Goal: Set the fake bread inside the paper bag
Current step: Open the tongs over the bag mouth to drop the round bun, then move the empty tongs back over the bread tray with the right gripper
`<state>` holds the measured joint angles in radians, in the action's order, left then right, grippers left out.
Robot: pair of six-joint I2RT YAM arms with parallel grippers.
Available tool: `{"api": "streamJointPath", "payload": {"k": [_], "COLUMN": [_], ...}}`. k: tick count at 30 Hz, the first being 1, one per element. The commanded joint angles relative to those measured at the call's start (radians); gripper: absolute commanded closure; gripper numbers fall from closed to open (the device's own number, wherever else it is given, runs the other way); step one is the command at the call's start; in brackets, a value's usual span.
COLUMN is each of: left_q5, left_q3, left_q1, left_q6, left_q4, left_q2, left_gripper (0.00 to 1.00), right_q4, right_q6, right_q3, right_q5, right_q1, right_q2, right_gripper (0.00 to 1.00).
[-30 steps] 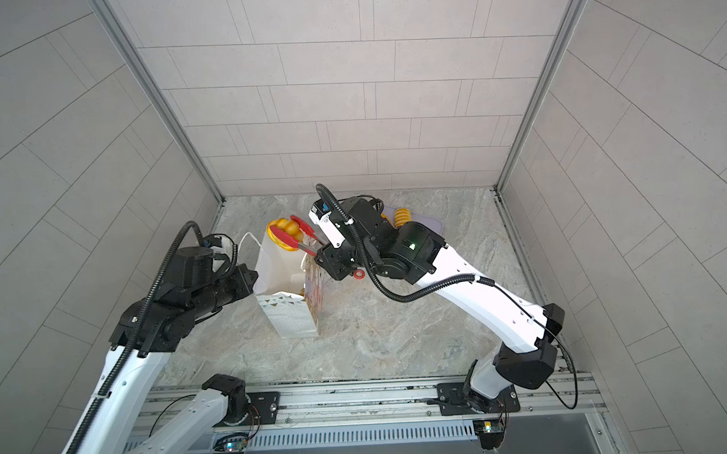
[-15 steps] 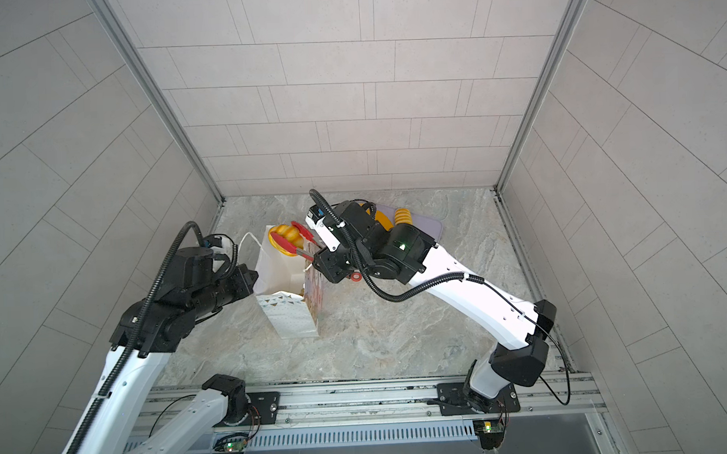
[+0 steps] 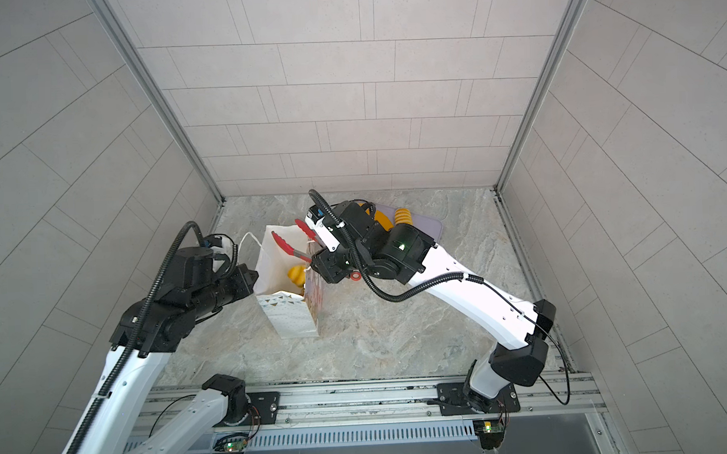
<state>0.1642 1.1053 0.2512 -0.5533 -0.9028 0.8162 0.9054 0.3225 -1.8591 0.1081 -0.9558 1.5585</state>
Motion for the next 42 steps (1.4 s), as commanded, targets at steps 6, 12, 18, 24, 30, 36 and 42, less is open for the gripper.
{"api": "streamJointPath", "payload": {"k": [6, 12, 18, 24, 30, 36, 42], "left_q5": [0.004, 0.002, 0.001, 0.0, -0.003, -0.006, -0.011], "left_q3": [-0.005, -0.007, -0.007, -0.009, -0.017, -0.014, -0.013], "left_q1": [0.002, 0.002, 0.003, 0.002, 0.002, 0.002, 0.002], "left_q6": [-0.005, -0.004, -0.002, 0.0, 0.0, 0.0, 0.0], "left_q4": [0.009, 0.009, 0.008, 0.004, 0.005, 0.002, -0.003], "left_q2": [-0.005, -0.005, -0.007, -0.012, -0.017, -0.021, -0.025], "left_gripper": [0.94, 0.94, 0.94, 0.94, 0.94, 0.87, 0.68], "right_q4": [-0.012, 0.0, 0.013, 0.026, 0.034, 0.023, -0.008], "right_q6": [-0.005, -0.019, -0.036, -0.055, -0.052, -0.029, -0.008], "right_q3": [-0.041, -0.071, -0.107, -0.139, -0.132, -0.029, 0.124], "right_q5": [-0.026, -0.054, -0.096, -0.153, -0.169, -0.163, -0.138], "right_q1": [-0.007, -0.006, -0.003, 0.024, 0.127, 0.288, 0.437], "right_q2": [-0.006, -0.009, -0.013, -0.036, -0.083, -0.141, -0.182], "right_gripper": [0.43, 0.44, 0.45, 0.45, 0.45, 0.46, 0.46]}}
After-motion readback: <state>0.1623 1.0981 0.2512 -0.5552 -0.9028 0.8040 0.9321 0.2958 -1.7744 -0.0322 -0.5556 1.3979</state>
